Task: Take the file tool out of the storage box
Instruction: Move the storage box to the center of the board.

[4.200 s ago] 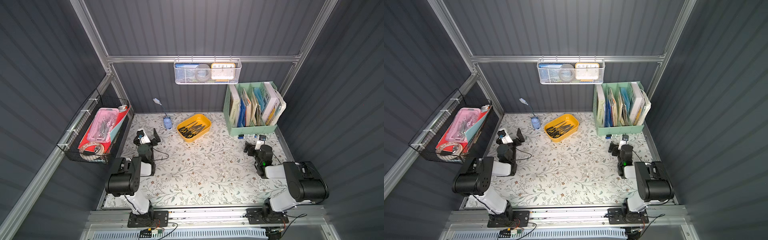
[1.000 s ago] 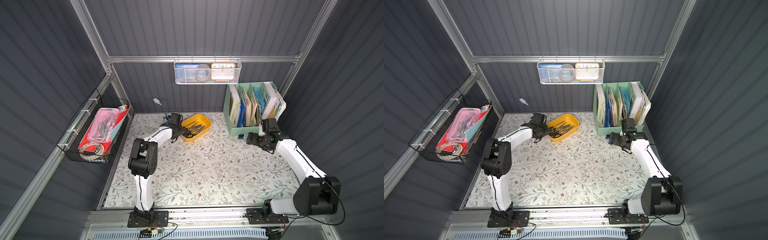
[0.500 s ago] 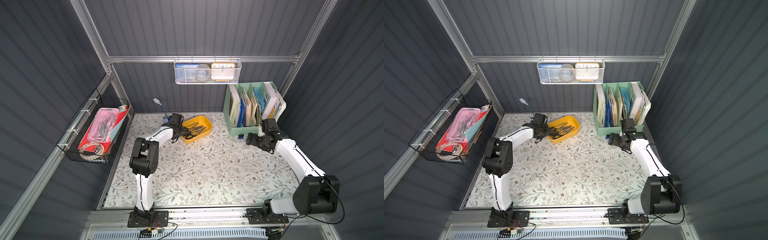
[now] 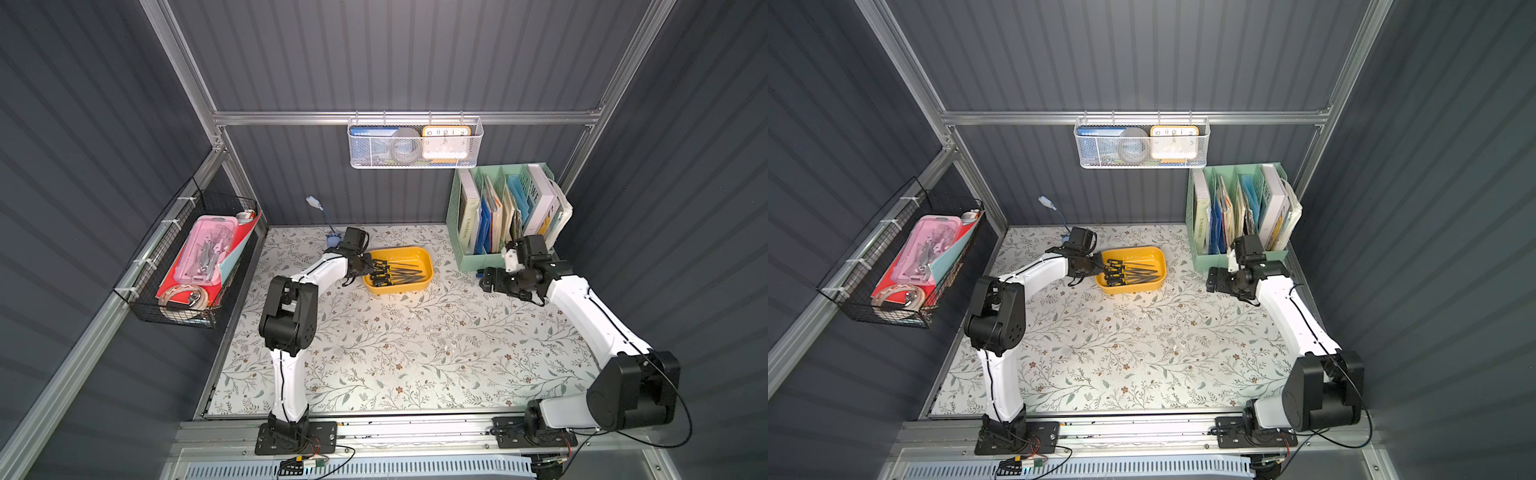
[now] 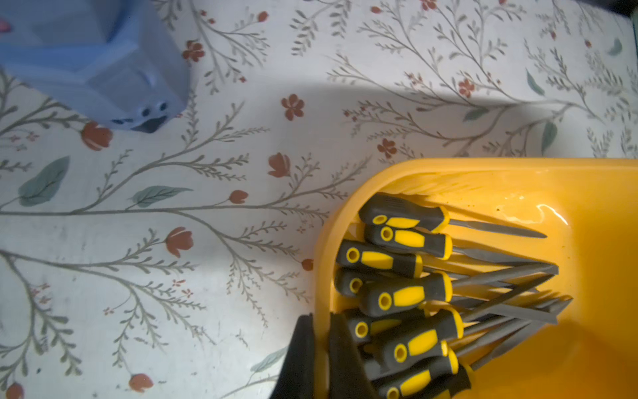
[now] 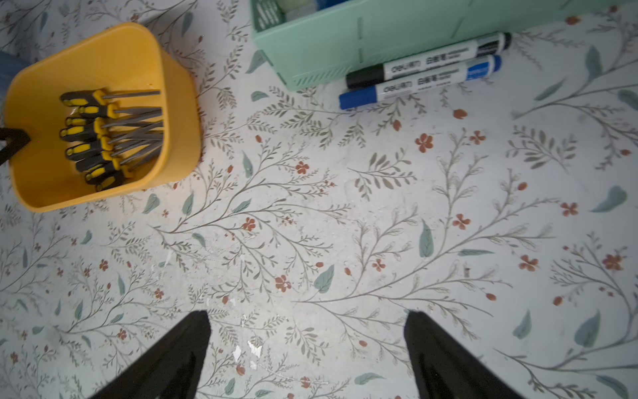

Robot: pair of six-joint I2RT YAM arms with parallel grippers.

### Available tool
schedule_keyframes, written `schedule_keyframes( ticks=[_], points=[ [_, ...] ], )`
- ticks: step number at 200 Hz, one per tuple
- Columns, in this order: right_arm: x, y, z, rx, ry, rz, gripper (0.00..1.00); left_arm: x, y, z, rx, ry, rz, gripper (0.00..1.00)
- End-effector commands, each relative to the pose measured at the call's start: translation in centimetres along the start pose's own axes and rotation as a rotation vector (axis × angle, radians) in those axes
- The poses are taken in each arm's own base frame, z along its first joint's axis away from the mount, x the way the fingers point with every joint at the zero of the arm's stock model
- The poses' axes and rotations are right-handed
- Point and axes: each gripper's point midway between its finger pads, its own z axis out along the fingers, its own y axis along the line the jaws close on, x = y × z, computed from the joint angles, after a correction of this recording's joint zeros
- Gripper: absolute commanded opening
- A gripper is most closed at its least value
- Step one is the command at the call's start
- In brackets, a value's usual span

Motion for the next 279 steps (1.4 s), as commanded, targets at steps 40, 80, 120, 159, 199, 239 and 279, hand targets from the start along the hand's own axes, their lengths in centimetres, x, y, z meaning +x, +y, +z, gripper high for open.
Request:
schedule_keyframes(
  ticks=[40,80,120,159,199,239,279],
  points=[
    [1.1,7.8,-1.3,-0.238,0.053,-0.26,0.94,7.1,-9.9,-2.8,0.274,0.105,0.452,0.0],
    [1.8,9.5,0.5,-0.216,0.119,-0.344,0.92,7.4,-11.5,-4.7,0.331,0.058,0.472,0.13],
    [1.1,10.3,2.7,-0.183,0.161,-0.413,0.85,4.2,-11.5,-6.9,0.293,-0.062,0.404,0.55],
    [0.1,10.2,5.2,-0.134,0.211,-0.454,0.73,-0.7,-10.8,-10.6,0.284,-0.235,0.195,0.63],
    [0.5,10.9,8.1,-0.142,0.289,-0.507,0.61,-1.6,-9.7,-10.8,0.3,-0.232,0.104,0.63],
    [1.7,11.4,10.1,-0.136,0.334,-0.547,0.58,-1.5,-8.4,-10.6,0.283,-0.227,0.076,0.63],
    [2.2,10.8,12.5,-0.076,0.356,-0.539,0.57,-1.8,-7.5,-10.3,0.263,-0.226,0.051,0.63]
  ],
)
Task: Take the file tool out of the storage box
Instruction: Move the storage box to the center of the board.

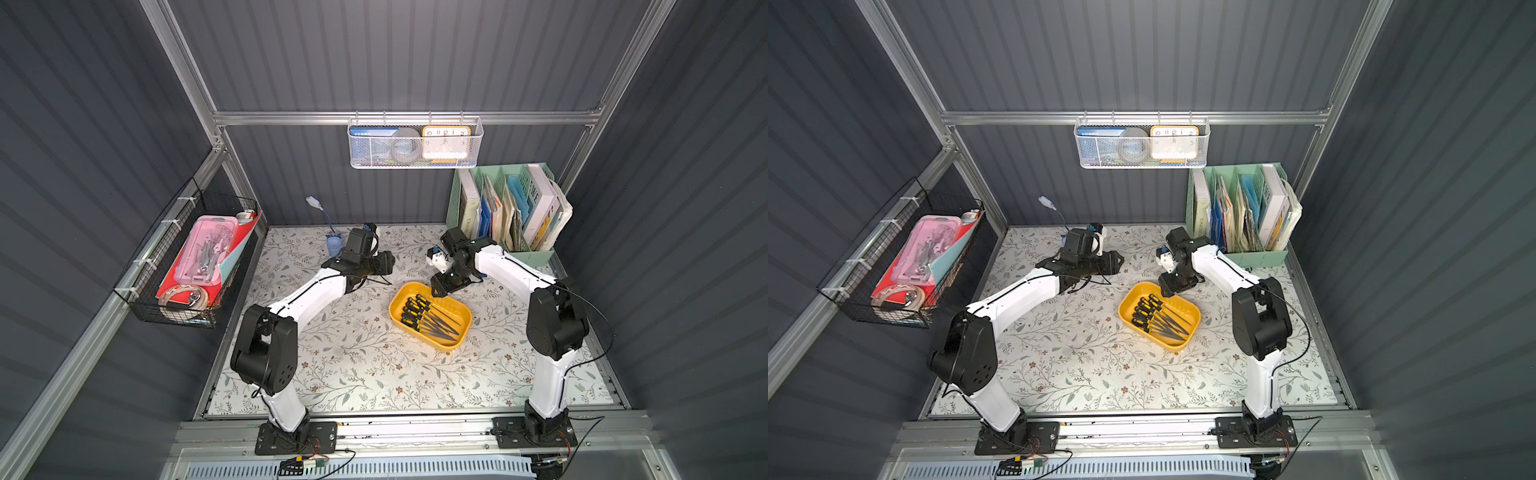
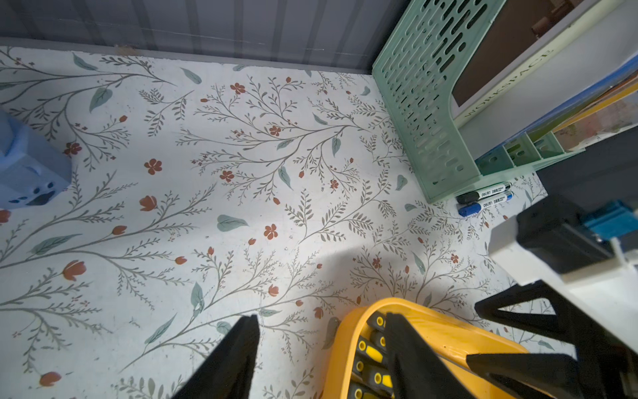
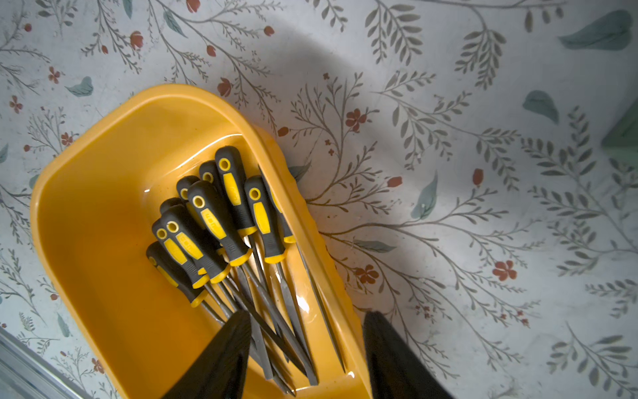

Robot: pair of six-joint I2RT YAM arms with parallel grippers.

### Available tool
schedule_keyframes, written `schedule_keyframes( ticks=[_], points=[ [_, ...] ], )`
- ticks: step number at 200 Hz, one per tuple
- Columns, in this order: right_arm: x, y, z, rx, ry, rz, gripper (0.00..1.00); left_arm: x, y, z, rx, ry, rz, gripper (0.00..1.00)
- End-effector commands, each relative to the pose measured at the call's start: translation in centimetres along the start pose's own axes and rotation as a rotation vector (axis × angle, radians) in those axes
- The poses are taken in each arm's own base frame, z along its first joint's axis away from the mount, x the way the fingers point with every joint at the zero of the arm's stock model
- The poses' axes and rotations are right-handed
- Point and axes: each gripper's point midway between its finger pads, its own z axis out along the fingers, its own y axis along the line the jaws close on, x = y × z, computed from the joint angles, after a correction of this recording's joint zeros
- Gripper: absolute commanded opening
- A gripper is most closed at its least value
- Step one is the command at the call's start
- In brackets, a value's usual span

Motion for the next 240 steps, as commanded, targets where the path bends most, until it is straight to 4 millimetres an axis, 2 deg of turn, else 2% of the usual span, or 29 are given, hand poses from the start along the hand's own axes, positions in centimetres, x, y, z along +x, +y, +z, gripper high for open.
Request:
schedule_keyframes(
  ticks=[1,37,72,116,147,177,201,222,240],
  points=[
    [-0.4,-0.7,0.9,0.038,0.013,0.006,0.56,-0.3,0.7,-0.3,-0.017,-0.01,-0.033,0.63],
    [-0.5,-1.1,2.5,0.045,0.024,0.027,0.51,-0.2,0.8,-0.2,-0.02,-0.004,-0.042,0.63],
    [-0.3,-1.2,2.9,0.053,0.038,0.039,0.32,-0.3,1.0,-0.3,-0.033,-0.005,-0.041,0.63],
    [1.4,-1.4,1.7,0.084,0.026,0.07,0.11,-0.3,1.1,0.1,-0.035,0.001,-0.041,0.63],
    [4.3,-2.6,-0.1,0.175,0.025,0.112,0.0,-0.2,1.1,0.4,-0.034,0.006,-0.025,0.63],
    [8.2,-4.9,-1.9,0.219,0.012,0.223,0.0,-0.2,1.1,0.9,-0.033,0.009,-0.02,0.63],
    [11.2,-7.7,-3.4,0.228,-0.012,0.378,0.0,-0.2,1.2,1.5,-0.031,0.012,-0.019,0.63],
    [13.3,-10.2,-4.1,0.253,-0.027,0.478,0.0,-0.4,1.0,1.9,-0.027,0.01,-0.017,0.63],
    [14.3,-11.4,-4.3,0.261,-0.03,0.503,0.0,-0.5,1.0,2.1,-0.022,0.013,-0.014,0.63]
  ],
)
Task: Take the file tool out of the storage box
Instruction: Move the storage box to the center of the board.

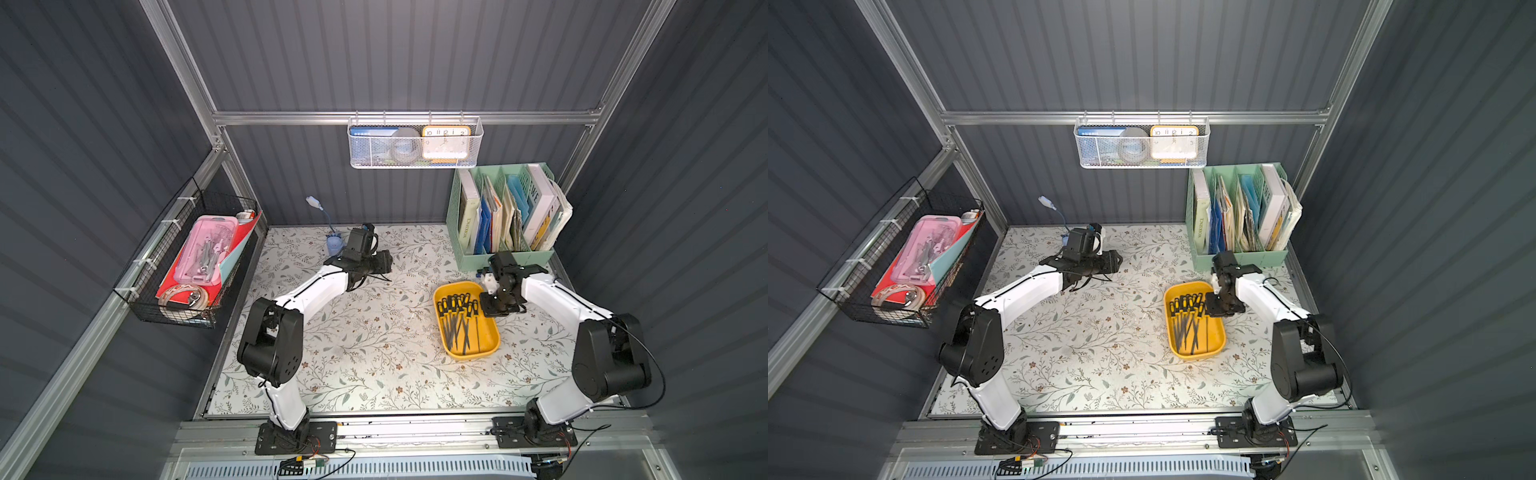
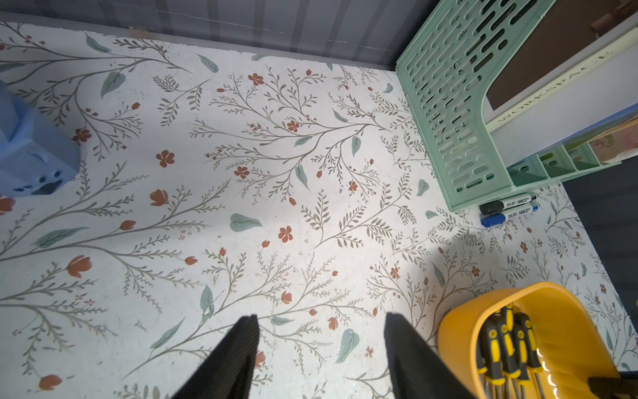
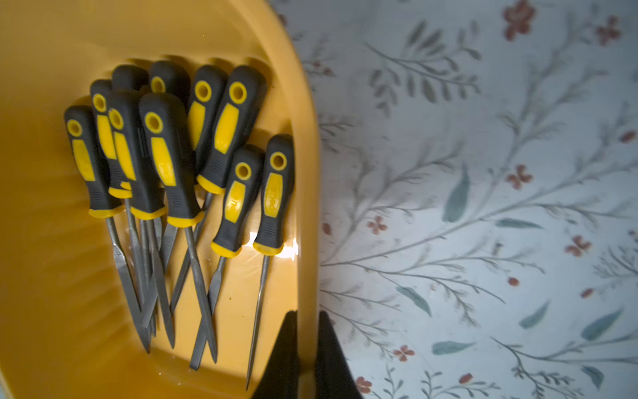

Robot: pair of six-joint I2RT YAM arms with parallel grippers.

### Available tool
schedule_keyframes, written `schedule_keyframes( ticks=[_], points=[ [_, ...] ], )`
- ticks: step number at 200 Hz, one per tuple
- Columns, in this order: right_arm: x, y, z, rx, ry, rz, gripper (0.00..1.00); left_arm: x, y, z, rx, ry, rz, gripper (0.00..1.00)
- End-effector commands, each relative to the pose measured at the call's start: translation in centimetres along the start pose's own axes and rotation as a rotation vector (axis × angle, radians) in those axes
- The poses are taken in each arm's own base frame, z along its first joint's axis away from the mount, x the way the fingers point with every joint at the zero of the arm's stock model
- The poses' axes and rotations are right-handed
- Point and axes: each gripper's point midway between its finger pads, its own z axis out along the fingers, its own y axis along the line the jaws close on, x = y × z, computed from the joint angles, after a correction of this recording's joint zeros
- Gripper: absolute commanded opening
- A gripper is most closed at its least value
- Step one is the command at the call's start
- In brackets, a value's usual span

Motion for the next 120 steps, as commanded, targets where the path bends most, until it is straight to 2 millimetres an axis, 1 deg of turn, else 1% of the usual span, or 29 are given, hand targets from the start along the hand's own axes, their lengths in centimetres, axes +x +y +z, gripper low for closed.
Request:
schedule_keyframes(
  ticks=[1,21,31,42,52,53,55,61,91,120],
  points=[
    [-0.2,-1.5,-0.1,0.016,-0.03,0.044,0.0,-1.0,-0.5,0.2,0.015,-0.011,0.016,0.63],
    [0.3,-2.7,0.5,0.032,-0.022,0.0,0.0,-1.0,-0.6,0.2,0.021,-0.006,0.021,0.63],
    [0.6,-3.0,0.8,0.009,-0.012,-0.015,0.0,-1.0,-0.7,0.1,0.023,0.002,0.026,0.63],
    [0.5,-3.8,1.0,-0.002,-0.013,-0.005,0.0,-0.8,-0.7,0.1,0.026,0.008,0.03,0.63],
    [0.3,-4.6,1.0,-0.017,-0.012,0.023,0.0,-0.7,-0.7,0.1,0.025,0.015,0.033,0.63],
    [0.3,-4.7,1.0,-0.018,-0.011,0.026,0.0,-1.4,-1.0,-0.1,0.031,-0.001,0.035,0.63],
    [0.3,-4.9,1.0,-0.021,-0.01,0.032,0.0,-2.0,-1.2,-0.3,0.035,-0.012,0.036,0.63],
    [0.1,-5.4,0.9,-0.03,-0.009,0.04,0.0,-2.2,-1.4,-0.3,0.038,-0.015,0.041,0.63],
    [-1.3,-7.7,0.5,-0.006,-0.009,0.055,0.0,-2.3,-1.5,-0.1,0.04,-0.003,0.048,0.63],
    [-2.0,-9.0,0.9,0.032,0.032,0.02,0.01,-2.4,-1.5,0.0,0.041,-0.001,0.049,0.63]
  ],
)
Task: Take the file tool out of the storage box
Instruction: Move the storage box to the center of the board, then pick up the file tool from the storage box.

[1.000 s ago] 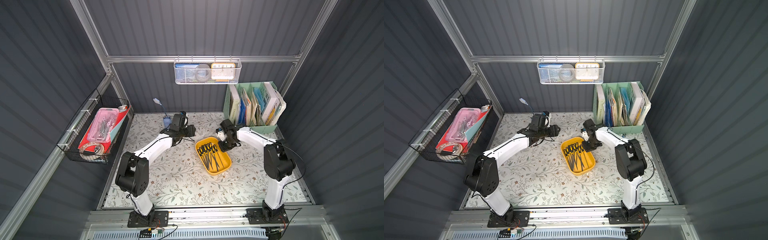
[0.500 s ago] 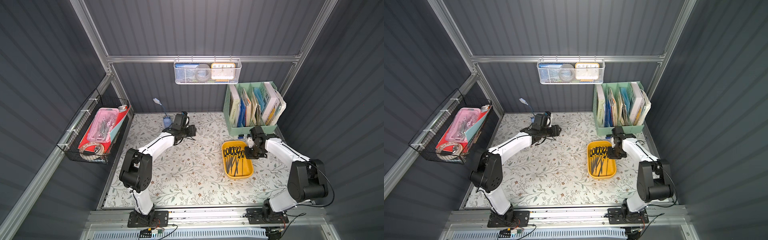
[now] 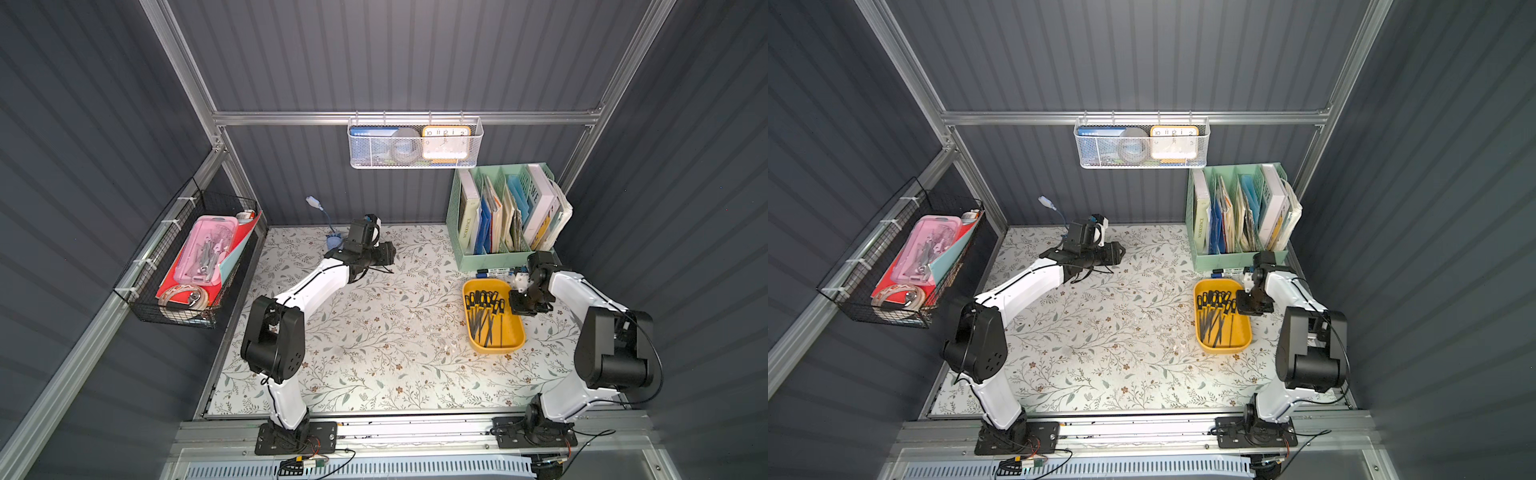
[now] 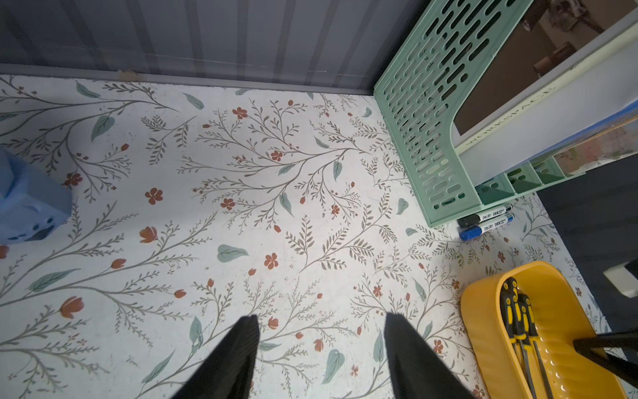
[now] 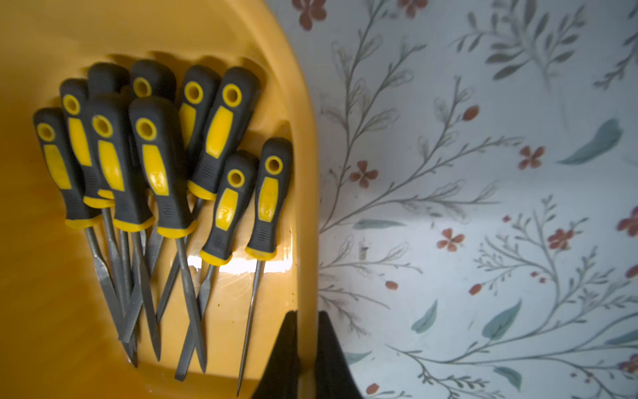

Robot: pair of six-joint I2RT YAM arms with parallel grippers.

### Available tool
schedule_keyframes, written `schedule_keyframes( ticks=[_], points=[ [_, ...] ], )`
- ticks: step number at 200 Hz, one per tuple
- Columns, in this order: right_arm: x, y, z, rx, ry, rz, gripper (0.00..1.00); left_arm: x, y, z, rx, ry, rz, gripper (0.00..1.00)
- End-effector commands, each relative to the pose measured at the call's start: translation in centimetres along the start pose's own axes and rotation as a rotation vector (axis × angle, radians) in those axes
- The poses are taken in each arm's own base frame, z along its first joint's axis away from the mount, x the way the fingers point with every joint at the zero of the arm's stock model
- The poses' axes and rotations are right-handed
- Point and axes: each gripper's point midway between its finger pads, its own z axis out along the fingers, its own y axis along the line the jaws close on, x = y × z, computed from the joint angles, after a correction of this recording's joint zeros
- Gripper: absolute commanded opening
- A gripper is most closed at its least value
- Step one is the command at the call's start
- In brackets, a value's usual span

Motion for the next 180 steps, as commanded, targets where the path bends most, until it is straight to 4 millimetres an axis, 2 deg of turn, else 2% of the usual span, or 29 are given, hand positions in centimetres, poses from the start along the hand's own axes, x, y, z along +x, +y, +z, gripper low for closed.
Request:
schedule_keyframes(
  ticks=[1,21,43,52,67,88,108,125,138,148,180],
  points=[
    [-0.7,-0.8,-0.2,0.037,0.024,-0.055,0.02,0.5,0.1,0.4,0.002,0.033,0.017,0.63],
    [-1.0,-0.3,0.1,-0.006,0.047,-0.055,0.16,0.5,0.2,0.5,-0.004,0.033,0.015,0.64],
    [-1.9,-0.1,-0.4,-0.019,0.018,-0.043,0.44,0.7,0.4,0.5,-0.006,0.037,0.009,0.64],
    [-2.2,-0.1,-0.9,-0.017,-0.001,-0.038,0.48,0.8,0.3,0.4,-0.007,0.036,0.008,0.65],
    [-2.8,0.0,-1.9,-0.009,-0.04,-0.021,0.51,0.6,0.4,0.2,-0.01,0.026,-0.025,0.65],
    [-4.0,0.2,-4.6,0.019,-0.129,0.039,0.51,0.2,0.3,0.0,-0.006,0.011,-0.056,0.66],
    [-4.9,1.5,-7.3,0.044,-0.219,0.071,0.5,-0.5,0.1,-0.2,0.003,-0.014,-0.074,0.67],
    [-5.3,4.0,-8.5,0.027,-0.269,0.076,0.47,-1.4,-0.2,-0.5,0.01,-0.045,-0.076,0.67],
    [-5.4,5.9,-8.1,-0.018,-0.28,0.073,0.46,-2.2,-0.4,-1.0,0.019,-0.076,-0.083,0.67],
    [-5.5,6.7,-7.1,-0.029,-0.267,0.092,0.45,-2.8,-0.7,-1.4,0.027,-0.101,-0.086,0.67],
    [-5.4,6.5,-3.6,-0.006,-0.125,0.166,0.41,-4.2,-1.0,-2.6,0.033,-0.164,-0.101,0.67]
  ],
)
